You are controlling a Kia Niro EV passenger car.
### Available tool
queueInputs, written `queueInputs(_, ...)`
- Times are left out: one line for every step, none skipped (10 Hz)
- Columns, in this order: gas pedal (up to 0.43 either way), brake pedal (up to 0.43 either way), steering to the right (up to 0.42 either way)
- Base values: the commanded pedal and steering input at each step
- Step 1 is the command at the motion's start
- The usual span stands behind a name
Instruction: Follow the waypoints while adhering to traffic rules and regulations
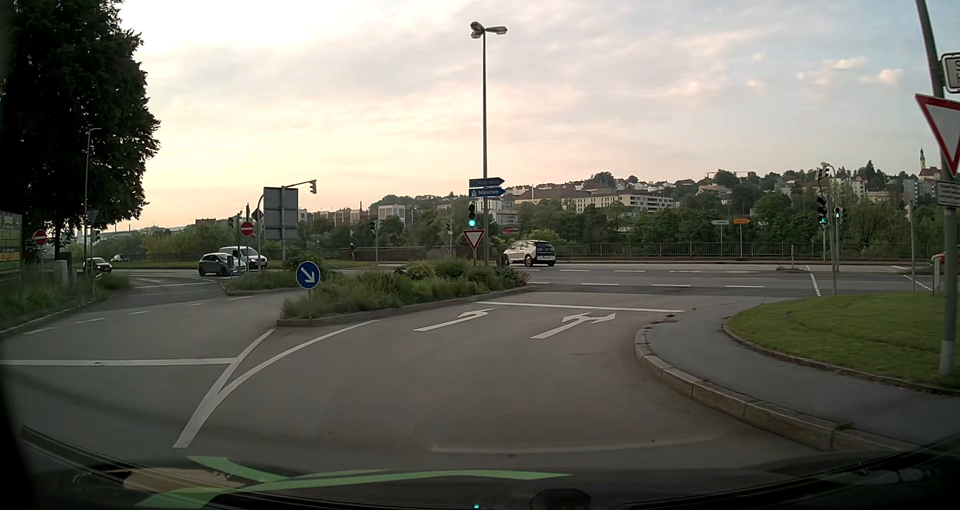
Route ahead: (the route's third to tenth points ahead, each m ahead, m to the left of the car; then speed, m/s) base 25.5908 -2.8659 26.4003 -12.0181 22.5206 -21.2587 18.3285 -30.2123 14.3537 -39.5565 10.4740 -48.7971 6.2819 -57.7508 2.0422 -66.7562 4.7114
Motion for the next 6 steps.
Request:
queueInputs(0.000,0.268,-0.034)
queueInputs(0.000,0.262,-0.021)
queueInputs(0.000,0.250,-0.008)
queueInputs(0.000,0.232,0.003)
queueInputs(0.000,0.220,0.007)
queueInputs(0.000,0.201,0.007)
